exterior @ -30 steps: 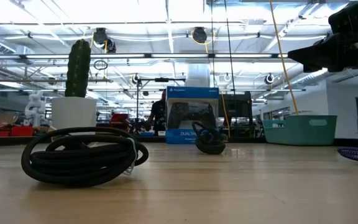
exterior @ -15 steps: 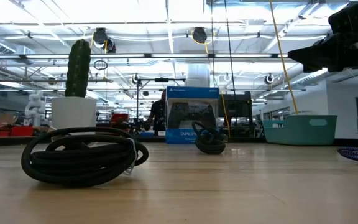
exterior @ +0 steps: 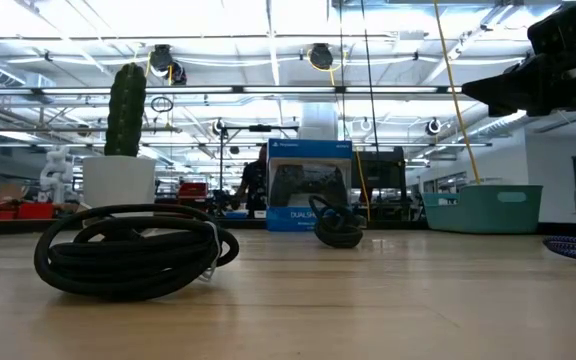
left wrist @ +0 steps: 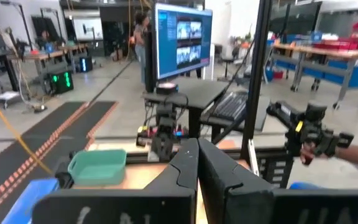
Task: Pick and place USB-C Cables
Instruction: Put the bottom black USB cable into the blue bin
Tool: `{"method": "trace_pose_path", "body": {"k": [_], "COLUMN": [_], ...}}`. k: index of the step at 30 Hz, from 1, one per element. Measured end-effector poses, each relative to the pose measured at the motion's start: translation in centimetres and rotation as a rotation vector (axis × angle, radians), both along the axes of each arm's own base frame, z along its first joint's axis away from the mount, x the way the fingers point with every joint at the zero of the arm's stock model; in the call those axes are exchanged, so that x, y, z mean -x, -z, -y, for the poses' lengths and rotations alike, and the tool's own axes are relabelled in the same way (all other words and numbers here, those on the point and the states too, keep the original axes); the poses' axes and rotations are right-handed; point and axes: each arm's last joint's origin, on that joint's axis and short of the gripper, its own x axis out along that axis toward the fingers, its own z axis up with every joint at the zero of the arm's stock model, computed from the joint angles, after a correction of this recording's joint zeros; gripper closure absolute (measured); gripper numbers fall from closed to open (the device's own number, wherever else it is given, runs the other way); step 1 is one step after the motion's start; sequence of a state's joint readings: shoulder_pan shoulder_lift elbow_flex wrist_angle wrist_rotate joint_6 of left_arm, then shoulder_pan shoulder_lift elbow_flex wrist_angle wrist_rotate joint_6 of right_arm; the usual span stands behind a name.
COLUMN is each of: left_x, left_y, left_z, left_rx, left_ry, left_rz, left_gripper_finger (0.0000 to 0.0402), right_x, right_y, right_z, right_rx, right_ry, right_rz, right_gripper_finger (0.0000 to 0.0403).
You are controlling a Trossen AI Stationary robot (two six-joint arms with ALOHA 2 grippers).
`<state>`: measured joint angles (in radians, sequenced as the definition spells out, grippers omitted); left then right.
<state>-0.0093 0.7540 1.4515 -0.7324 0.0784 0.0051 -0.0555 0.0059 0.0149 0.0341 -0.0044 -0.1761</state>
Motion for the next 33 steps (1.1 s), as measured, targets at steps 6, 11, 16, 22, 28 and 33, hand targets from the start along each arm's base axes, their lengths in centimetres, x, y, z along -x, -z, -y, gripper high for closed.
{"method": "trace_pose_path", "body": {"k": [6, 11, 16, 22, 28, 33], "left_x": [-0.6, -1.2, -1.8, -2.6, -3.5, -4.2], "left_y": [0.1, 0.2, 0.3, 0.5, 0.7, 0.9], "left_z": [0.0, 0.0, 0.0, 0.0, 0.0, 0.0], "left_rx": [0.000, -0.023, -0.046, -0.069, -0.070, -0.070], "left_ry": [0.000, 0.000, 0.001, 0.002, 0.003, 0.004], "left_rz": [-0.015, -0.029, -0.042, -0.063, -0.088, -0.107], "left_gripper_finger": [0.0396, 0.0396, 0.0396, 0.0396, 0.0396, 0.0396], "right_x": [0.0, 0.0, 0.0, 0.5, 1.5, 1.8], "right_y": [0.0, 0.0, -0.1, -3.8, -9.9, -14.5], "right_z": [0.0, 0.0, 0.0, -0.1, -0.2, -0.2], "right_rx": [-0.140, -0.239, -0.244, -0.244, -0.248, -0.253], "right_ry": [-0.006, 0.008, -0.003, -0.026, -0.021, -0.015], "right_rz": [0.007, 0.014, 0.003, -0.014, -0.063, -0.108], "right_gripper_finger": [0.0403, 0.0403, 0.0403, 0.0403, 0.0403, 0.0403]}}
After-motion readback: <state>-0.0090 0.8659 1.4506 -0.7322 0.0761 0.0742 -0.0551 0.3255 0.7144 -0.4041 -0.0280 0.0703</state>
